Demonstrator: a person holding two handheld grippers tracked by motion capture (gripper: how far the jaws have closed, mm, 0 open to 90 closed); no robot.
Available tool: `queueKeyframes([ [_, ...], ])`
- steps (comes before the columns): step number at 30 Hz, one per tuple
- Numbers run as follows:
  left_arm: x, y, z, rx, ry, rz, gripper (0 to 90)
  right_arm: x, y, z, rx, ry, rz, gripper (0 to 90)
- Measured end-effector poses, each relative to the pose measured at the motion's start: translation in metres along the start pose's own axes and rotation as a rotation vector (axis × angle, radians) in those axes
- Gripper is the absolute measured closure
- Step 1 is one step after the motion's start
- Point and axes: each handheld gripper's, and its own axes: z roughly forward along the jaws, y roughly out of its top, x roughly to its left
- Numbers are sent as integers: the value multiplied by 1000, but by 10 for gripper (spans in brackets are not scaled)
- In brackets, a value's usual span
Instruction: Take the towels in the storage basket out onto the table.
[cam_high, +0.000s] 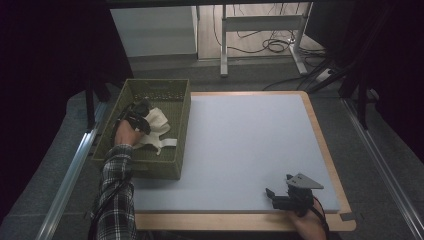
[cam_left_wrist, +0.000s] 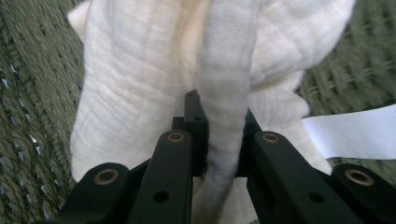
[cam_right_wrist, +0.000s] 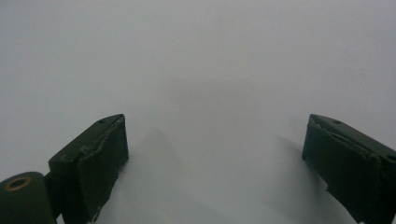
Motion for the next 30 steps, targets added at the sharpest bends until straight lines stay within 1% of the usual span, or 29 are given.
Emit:
queueKeyframes([
  [3,1,-3,-5,-19,-12,9,819,0,0,0,1,0,-1,71],
  [6,2,-6,-14,-58,-27,19,819,0,0,0,1,0,-1,71],
  [8,1,-8,-20,-92,-49,19,819,0,0,0,2,0,-1,71],
  [13,-2,-11,-37,-153,-70,46,819,0,0,0,0,0,-1,71],
  [14,-2,-11,-37,-153,-70,46,818,0,0,0,2,0,-1,71],
  [15,-3,-12,-42,-169,-81,53,818,0,0,0,1,0,-1,71],
  [20,-7,-15,-55,-208,-80,72,817,0,0,0,1,0,-1,71],
  [24,-8,-17,-66,-238,-82,78,817,0,0,0,1,0,-3,71],
  [27,-11,-19,-75,-255,-76,95,816,0,0,0,1,0,-2,71],
  [28,-13,-19,-81,-266,-69,106,816,0,0,0,2,0,-1,71],
  [30,-14,-20,-84,-271,-66,110,817,0,0,0,2,0,-1,71],
])
